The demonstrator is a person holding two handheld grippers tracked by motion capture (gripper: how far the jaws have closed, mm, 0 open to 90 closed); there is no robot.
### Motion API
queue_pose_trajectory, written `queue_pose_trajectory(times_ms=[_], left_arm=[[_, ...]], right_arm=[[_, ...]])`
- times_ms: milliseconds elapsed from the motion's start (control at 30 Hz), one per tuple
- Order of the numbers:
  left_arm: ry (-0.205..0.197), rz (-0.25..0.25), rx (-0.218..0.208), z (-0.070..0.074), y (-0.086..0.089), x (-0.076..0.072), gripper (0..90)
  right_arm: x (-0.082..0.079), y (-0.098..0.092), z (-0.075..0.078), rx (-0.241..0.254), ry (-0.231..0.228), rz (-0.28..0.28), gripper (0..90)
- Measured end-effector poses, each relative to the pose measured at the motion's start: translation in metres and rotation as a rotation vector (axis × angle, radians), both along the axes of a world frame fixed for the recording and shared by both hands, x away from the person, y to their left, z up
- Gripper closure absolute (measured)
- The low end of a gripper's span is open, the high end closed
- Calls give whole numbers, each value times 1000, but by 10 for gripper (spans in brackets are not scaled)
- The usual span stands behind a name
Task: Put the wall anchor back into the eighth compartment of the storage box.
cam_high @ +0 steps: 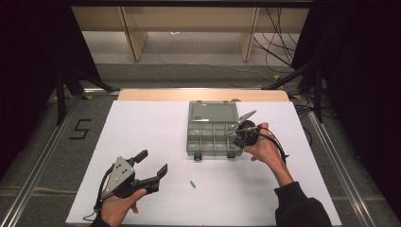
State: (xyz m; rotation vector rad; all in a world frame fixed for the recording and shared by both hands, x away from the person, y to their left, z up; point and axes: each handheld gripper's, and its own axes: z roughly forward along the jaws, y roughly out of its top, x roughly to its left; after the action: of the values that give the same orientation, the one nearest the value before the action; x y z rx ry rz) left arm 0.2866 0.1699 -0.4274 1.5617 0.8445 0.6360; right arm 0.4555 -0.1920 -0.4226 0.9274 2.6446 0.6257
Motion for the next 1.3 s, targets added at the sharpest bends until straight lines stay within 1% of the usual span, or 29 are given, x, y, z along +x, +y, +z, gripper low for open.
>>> queue_pose_trajectory(times_ms=[33, 100, 133, 167, 200, 233, 267, 300, 333, 367, 400, 433, 467, 533, 567, 667, 700, 733, 767, 800, 867, 900, 933, 967, 1033, 1067, 1167, 1200, 1300], left_arm=[[0, 0, 0, 0, 0, 0, 179], [0, 0, 0, 0, 0, 0, 179], [0, 0, 0, 0, 0, 0, 179], [0, 0, -1, 0, 0, 0, 179], [0, 0, -1, 0, 0, 0, 179], [0, 0, -4, 0, 0, 0, 179], [1, 0, -3, 0, 0, 0, 179], [1, 0, -3, 0, 0, 0, 179], [1, 1, -3, 0, 0, 0, 179], [-2, -2, -1, 0, 0, 0, 179], [-2, -2, -1, 0, 0, 0, 179], [-2, -2, 0, 0, 0, 0, 179], [-1, 0, -1, 0, 0, 0, 179], [1, 0, -2, 0, 0, 0, 179], [0, -1, -2, 0, 0, 0, 179], [0, 0, -1, 0, 0, 0, 179], [1, 2, 0, 0, 0, 0, 179], [1, 2, 0, 0, 0, 0, 179], [1, 2, -2, 0, 0, 0, 179], [-2, 0, 0, 0, 0, 0, 179], [-2, 0, -1, 0, 0, 0, 179], [-2, -1, -1, 0, 0, 0, 179], [-2, -1, 0, 0, 0, 0, 179], [-3, -2, 0, 0, 0, 0, 179], [-1, 0, -4, 0, 0, 0, 179], [-1, 1, -4, 0, 1, 0, 179], [0, 2, -5, 0, 1, 0, 179], [-1, 1, -4, 0, 0, 0, 179], [-1, 1, -3, 0, 0, 0, 179]], right_arm=[[1, 0, 0, 1, -1, 11, 799], [0, 2, 0, 13, -11, 7, 756], [0, 2, 0, 13, -11, 7, 756], [-2, 4, 3, 27, -27, -4, 682], [-2, 4, 3, 27, -27, -4, 682], [-3, 6, 6, 48, -47, 10, 628], [-5, 8, 9, 57, -52, 10, 589], [-5, 8, 9, 57, -52, 10, 589], [-7, 13, 13, 75, -70, 30, 532], [-9, 15, 15, 89, -75, 32, 511], [-9, 15, 15, 89, -75, 32, 511], [-11, 17, 17, 101, -67, 24, 480], [-14, 22, 20, 122, -84, 13, 443], [-15, 23, 21, 119, -92, 18, 427], [-18, 29, 23, 147, -79, 27, 395], [-21, 33, 24, 150, -67, 18, 374], [-22, 37, 25, 150, -80, 29, 349], [-22, 37, 25, 150, -80, 29, 349], [-25, 41, 26, 150, -78, 42, 347], [-27, 43, 26, 151, -71, 38, 346], [-28, 45, 26, 147, -75, 50, 345], [-31, 49, 25, 143, -72, 65, 341], [-31, 49, 25, 143, -72, 65, 341], [-34, 53, 25, 133, -74, 81, 341], [-35, 56, 25, 134, -71, 84, 341], [-37, 59, 24, 131, -78, 102, 340], [-41, 64, 24, 130, -80, 110, 337], [-42, 65, 24, 132, -69, 118, 336], [-45, 70, 23, 128, -72, 132, 329]])
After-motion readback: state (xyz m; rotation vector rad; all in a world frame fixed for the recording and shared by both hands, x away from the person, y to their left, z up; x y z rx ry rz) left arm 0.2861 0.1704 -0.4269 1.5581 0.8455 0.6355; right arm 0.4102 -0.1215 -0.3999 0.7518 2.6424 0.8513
